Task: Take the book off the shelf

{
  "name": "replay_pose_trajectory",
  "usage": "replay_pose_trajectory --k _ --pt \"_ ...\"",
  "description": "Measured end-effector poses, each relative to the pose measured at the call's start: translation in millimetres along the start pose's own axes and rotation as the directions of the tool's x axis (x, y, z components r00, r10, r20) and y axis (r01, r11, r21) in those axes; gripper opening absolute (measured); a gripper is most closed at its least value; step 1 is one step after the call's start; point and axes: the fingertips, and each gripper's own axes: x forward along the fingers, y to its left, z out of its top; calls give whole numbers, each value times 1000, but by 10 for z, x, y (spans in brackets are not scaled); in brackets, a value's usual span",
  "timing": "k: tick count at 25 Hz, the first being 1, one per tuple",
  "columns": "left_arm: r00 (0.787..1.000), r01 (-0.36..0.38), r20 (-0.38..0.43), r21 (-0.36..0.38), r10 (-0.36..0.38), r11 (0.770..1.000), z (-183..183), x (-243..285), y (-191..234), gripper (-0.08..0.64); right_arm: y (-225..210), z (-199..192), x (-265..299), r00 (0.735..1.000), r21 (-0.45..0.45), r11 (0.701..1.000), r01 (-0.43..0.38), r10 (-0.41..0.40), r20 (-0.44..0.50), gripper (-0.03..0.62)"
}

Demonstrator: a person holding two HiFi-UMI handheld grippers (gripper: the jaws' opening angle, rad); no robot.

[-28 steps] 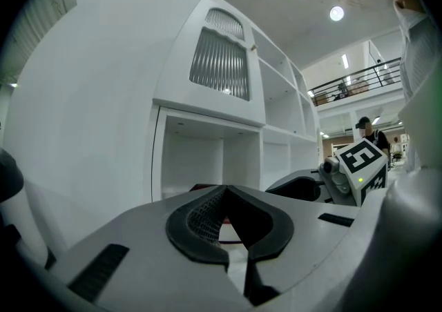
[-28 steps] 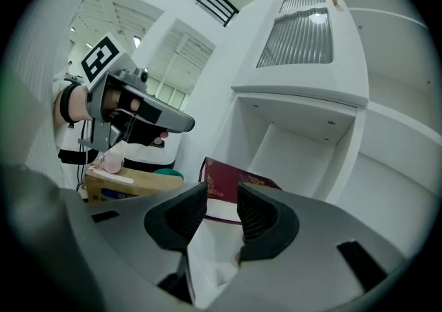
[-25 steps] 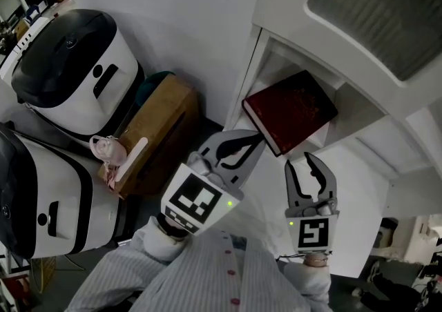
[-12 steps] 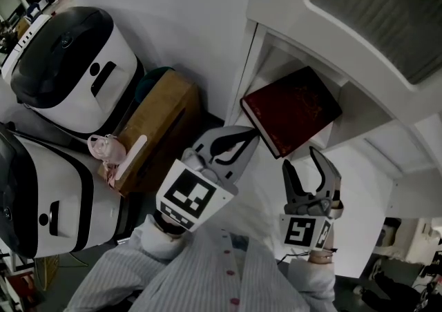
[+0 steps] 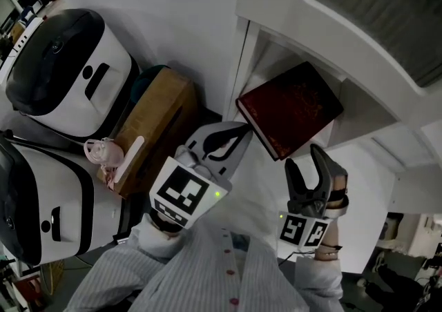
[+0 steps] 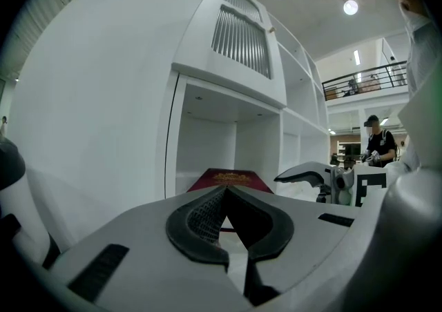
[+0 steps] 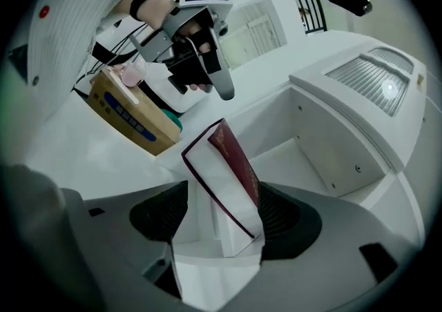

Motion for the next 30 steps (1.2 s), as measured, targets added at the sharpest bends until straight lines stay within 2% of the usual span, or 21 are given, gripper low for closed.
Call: replay_pose_trajectory --k 5,12,21,30 --pt "1000 5 -8 -6 -5 1000 -33 32 37 11 -29 -4 49 998 -77 995 64 -64 9 276" --pt "1000 3 -13 -14 -4 1000 -59 57 96 11 18 33 171 995 -150 984 95 -91 36 276" --pt "1000 2 -29 -20 -2 1000 -119 90 162 11 68 143 378 994 -197 977 86 -70 85 276" --pt "999 -5 -36 -36 3 999 -173 119 231 11 65 290 576 989 -241 964 109 -80 128 276"
